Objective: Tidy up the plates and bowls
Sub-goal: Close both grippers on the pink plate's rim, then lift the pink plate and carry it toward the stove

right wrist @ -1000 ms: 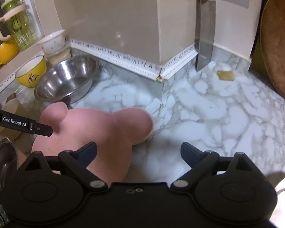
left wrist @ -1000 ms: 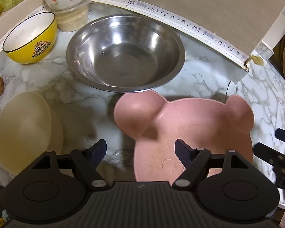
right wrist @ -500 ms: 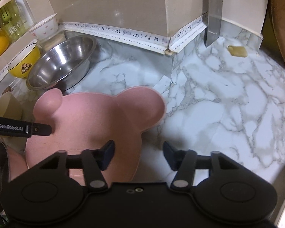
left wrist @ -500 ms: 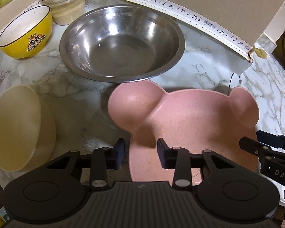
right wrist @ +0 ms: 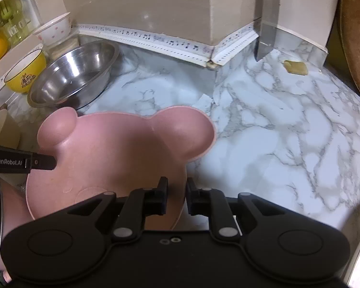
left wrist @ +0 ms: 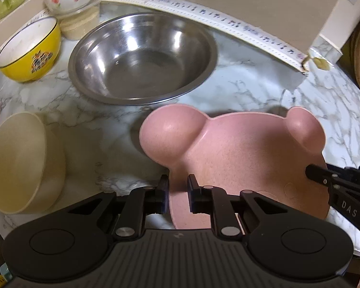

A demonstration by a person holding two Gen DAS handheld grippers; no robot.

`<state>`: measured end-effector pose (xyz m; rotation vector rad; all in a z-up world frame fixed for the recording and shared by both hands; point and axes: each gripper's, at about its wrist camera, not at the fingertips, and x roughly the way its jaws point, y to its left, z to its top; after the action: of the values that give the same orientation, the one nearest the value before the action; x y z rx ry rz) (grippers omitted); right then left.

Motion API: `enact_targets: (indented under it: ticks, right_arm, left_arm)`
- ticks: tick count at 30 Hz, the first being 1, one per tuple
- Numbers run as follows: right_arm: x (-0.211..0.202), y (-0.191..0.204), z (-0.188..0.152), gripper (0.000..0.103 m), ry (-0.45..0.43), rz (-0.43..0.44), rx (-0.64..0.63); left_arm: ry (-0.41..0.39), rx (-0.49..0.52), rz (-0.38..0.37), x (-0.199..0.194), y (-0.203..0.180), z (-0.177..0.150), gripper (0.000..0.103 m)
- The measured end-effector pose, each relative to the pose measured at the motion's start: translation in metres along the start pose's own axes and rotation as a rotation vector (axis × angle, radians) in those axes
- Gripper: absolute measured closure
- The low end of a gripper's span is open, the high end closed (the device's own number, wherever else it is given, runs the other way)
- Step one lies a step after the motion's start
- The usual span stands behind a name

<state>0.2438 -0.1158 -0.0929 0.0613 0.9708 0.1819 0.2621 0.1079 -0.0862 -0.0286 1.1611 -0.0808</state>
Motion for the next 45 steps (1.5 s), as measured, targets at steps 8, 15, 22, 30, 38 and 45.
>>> enact_targets:
  ticks: [8, 15, 22, 30, 38, 45]
  right_arm:
    - [-0.023, -0.021, 0.001, 0.087, -0.043, -0.021, 0.025]
    - [-0.056, -0.042, -0.003, 0.087, -0.086, -0.029, 0.044]
    - [-0.093, -0.072, -0.012, 0.087, -0.133, -0.05, 0.088]
    - [-0.134, -0.115, -0.03, 0.087, -0.196, -0.088, 0.142]
    - [-0.166, -0.171, -0.06, 0.087, -0.221, -0.151, 0.204]
    - [-0.183, -0.22, -0.093, 0.087, -0.218, -0.215, 0.271]
  left_arm:
    - [-0.04, 0.039, -0.021, -0.018, -0.026, 0.001, 0.088]
    - [-0.08, 0.08, -0.061, -0.041, -0.054, 0.0, 0.088]
    - [-0.115, 0.143, -0.108, -0.062, -0.093, -0.001, 0.087]
    - [-0.147, 0.218, -0.161, -0.079, -0.148, -0.005, 0.087]
    - [-0.171, 0.316, -0.209, -0.085, -0.221, -0.016, 0.087]
    - [-0.177, 0.382, -0.239, -0.078, -0.286, -0.029, 0.087]
